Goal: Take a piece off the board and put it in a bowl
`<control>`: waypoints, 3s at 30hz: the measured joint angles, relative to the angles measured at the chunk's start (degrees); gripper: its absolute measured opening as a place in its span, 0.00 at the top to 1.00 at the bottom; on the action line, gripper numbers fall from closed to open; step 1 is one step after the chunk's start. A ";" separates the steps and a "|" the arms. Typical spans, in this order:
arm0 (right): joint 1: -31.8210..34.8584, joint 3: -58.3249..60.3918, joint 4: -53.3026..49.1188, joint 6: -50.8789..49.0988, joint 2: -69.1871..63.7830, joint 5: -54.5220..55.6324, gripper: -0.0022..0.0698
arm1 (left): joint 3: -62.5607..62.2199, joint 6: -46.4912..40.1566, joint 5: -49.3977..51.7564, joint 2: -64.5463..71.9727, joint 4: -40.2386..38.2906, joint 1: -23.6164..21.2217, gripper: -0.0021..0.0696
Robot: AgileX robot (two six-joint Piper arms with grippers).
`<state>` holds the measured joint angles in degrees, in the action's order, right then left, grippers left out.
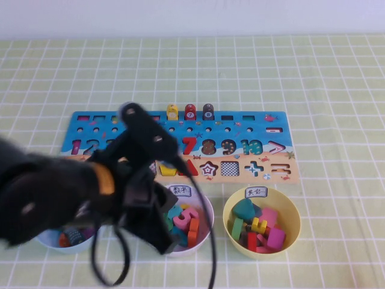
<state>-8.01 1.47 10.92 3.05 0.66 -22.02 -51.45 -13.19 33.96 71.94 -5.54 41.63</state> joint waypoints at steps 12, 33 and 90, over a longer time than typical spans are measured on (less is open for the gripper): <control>0.00 0.00 0.00 0.00 0.11 0.00 0.99 | 11.08 3.63 1.03 -20.54 -2.08 0.00 0.97; 0.00 0.00 0.00 0.00 0.11 0.00 0.99 | 22.12 5.50 -16.43 -28.78 11.00 -2.28 0.97; 0.00 0.00 0.00 0.00 0.11 0.00 0.99 | 52.87 8.36 -12.89 -72.51 3.61 -41.18 0.98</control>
<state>-8.01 1.47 10.92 3.05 0.77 -22.02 1.42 -4.83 21.07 -0.57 -1.93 0.45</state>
